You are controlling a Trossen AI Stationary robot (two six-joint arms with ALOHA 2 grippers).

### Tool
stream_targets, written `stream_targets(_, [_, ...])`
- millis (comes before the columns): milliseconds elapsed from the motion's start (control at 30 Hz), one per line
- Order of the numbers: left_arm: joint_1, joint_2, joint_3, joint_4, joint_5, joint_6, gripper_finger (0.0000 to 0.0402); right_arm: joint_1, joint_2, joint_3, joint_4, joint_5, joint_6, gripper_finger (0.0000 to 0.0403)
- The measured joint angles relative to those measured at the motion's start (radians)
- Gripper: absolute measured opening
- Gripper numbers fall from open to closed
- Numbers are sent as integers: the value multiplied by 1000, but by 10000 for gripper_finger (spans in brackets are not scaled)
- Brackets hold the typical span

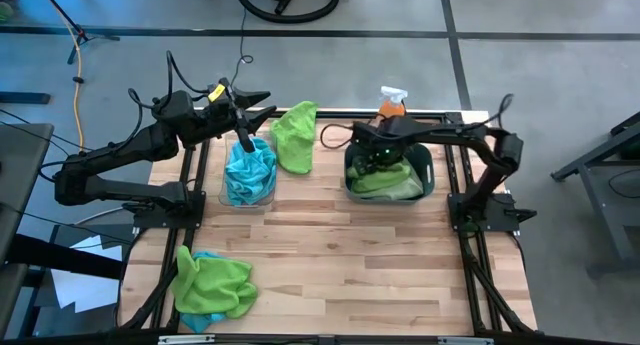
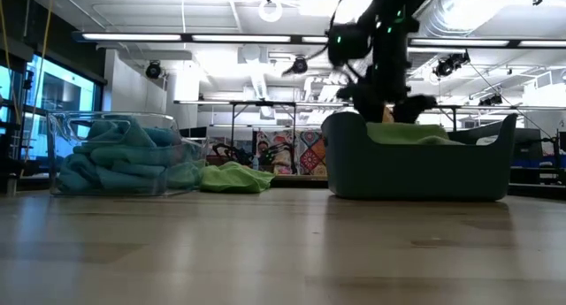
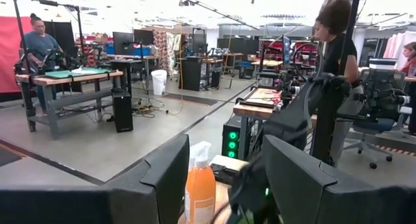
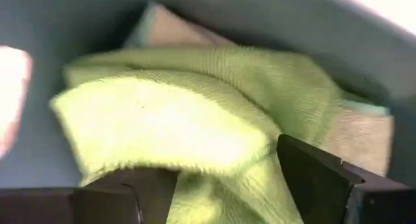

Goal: Sort microfiber towel by color & place in baskets
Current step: Put the green microfiber towel into the blue bin

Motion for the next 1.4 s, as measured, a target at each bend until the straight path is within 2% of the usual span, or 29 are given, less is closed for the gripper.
stream_targets(433, [0,0,0,0,0,-11,184,0,-337,20,50,-1,-8,256])
stream_targets(533, [0,0,0,0,0,-10,184,13,-437,20,178,-1,-69,256])
stream_targets(700, [0,0,0,0,-1,-11,184,56,-543,20,492,-5,-232,256])
stream_targets(833, [0,0,0,0,-1,-47,184,103,-559,20,723,-29,-397,256])
stream_targets(967, [0,0,0,-1,14,-101,184,141,-532,20,839,-135,-581,256])
stream_targets(1067, [0,0,0,-1,99,-182,184,155,-502,20,866,-225,-638,256])
stream_targets(1167, [0,3,0,1,315,-247,184,159,-471,20,875,-302,-638,256])
stream_targets(1233, [-6,12,-1,0,410,-271,184,159,-455,20,872,-318,-638,256])
stream_targets(1400, [-28,61,-1,1,393,-348,184,155,-446,20,873,-318,-645,256])
